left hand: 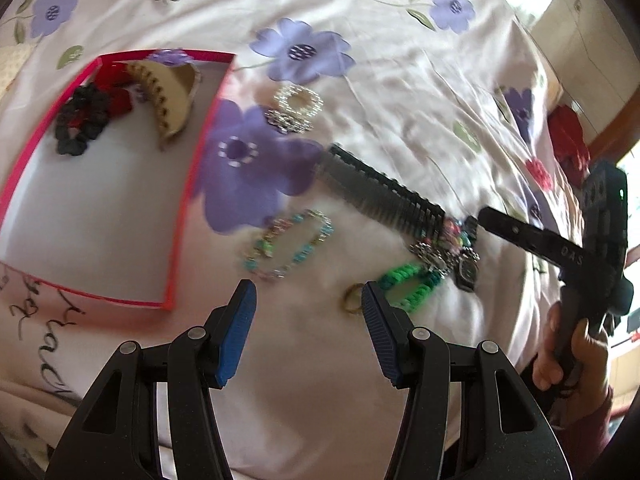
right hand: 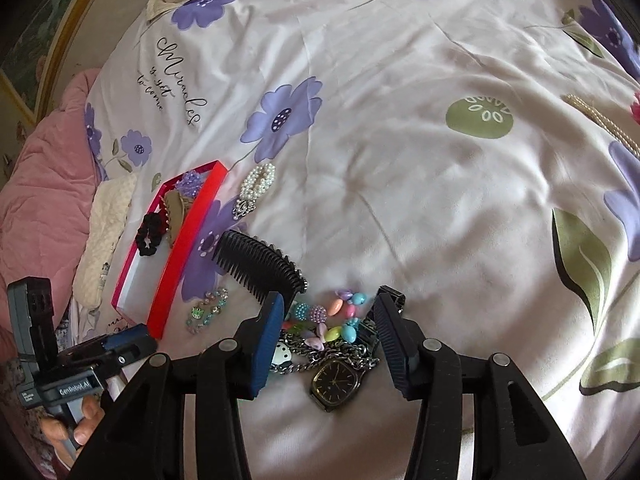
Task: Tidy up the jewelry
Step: 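Move both tools back to the remaining jewelry beside the box, then grasp the green braided keychain with the left tool while the right tool grasps the black comb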
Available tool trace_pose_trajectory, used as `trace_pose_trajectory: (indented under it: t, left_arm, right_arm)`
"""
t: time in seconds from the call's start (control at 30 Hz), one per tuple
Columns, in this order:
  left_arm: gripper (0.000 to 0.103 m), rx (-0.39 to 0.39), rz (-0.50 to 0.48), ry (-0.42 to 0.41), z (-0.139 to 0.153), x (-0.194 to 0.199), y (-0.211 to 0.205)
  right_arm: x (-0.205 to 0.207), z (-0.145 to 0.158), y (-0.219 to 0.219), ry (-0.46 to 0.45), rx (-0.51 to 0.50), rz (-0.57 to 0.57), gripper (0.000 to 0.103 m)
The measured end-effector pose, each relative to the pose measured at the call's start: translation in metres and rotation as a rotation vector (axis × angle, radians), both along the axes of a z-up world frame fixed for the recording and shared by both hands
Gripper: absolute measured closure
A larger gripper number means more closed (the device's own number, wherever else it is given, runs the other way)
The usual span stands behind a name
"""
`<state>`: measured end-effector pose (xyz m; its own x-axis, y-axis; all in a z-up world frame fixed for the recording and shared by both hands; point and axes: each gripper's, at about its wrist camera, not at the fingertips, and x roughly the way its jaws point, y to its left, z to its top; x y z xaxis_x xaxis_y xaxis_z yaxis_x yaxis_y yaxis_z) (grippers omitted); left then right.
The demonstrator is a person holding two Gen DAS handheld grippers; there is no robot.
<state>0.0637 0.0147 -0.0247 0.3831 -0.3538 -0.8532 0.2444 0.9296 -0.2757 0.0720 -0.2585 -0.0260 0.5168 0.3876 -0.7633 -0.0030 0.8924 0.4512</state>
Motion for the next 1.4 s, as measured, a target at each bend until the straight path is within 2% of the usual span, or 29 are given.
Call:
trace_pose_trajectory:
  t: [0.2,0.47,0.67,0.7,0.73,0.83,1.0,1.07,1.1,1.13,1.4]
  left_arm:
    - [0.049,0.004,-0.071,0.009,-0.003,-0.001,-0.019]
    - [0.049,0.032,-0.188,0.035,-0.019,0.007,-0.052]
    - [0.051,-0.003,-0.264,0.077,-0.036,0.01,-0.068]
    - [0.057,-0.011,-0.275,0.074,-0.035,0.009,-0.07]
    - [0.071,-0.026,-0.294,0.072,-0.034,0.007,-0.072]
    - [0.087,-0.033,-0.331,0.051,-0.031,0.0,-0.075]
    - [0.089,-0.04,-0.325,0.028,-0.023,-0.008,-0.067]
    - [0.09,-0.049,-0.307,0.023,-0.018,-0.01,-0.059]
    - [0.09,-0.05,-0.299,0.02,-0.016,-0.01,-0.057]
    - [0.09,-0.054,-0.285,0.018,-0.014,-0.011,-0.052]
    - [0.09,-0.082,-0.182,-0.008,0.001,-0.014,-0.01]
  right_arm:
    - [0.011,-0.001,0.013,-0.004,0.002,0.058,0.053]
    - [0.029,-0.018,0.022,0.048,-0.001,0.115,0.053]
    - [0.034,-0.025,0.021,0.07,0.017,0.123,0.052]
    - [0.034,-0.026,0.021,0.071,0.019,0.125,0.052]
    - [0.034,-0.026,0.022,0.072,0.02,0.129,0.052]
    - [0.035,-0.028,0.026,0.075,0.034,0.143,0.052]
    - [0.042,-0.028,0.027,0.078,0.046,0.139,0.053]
    - [0.045,-0.03,0.034,0.083,0.037,0.164,0.057]
    - [0.045,-0.03,0.037,0.084,0.033,0.176,0.067]
    - [0.045,-0.03,0.04,0.085,0.027,0.188,0.083]
    - [0.032,-0.016,0.044,0.032,0.063,0.164,0.09]
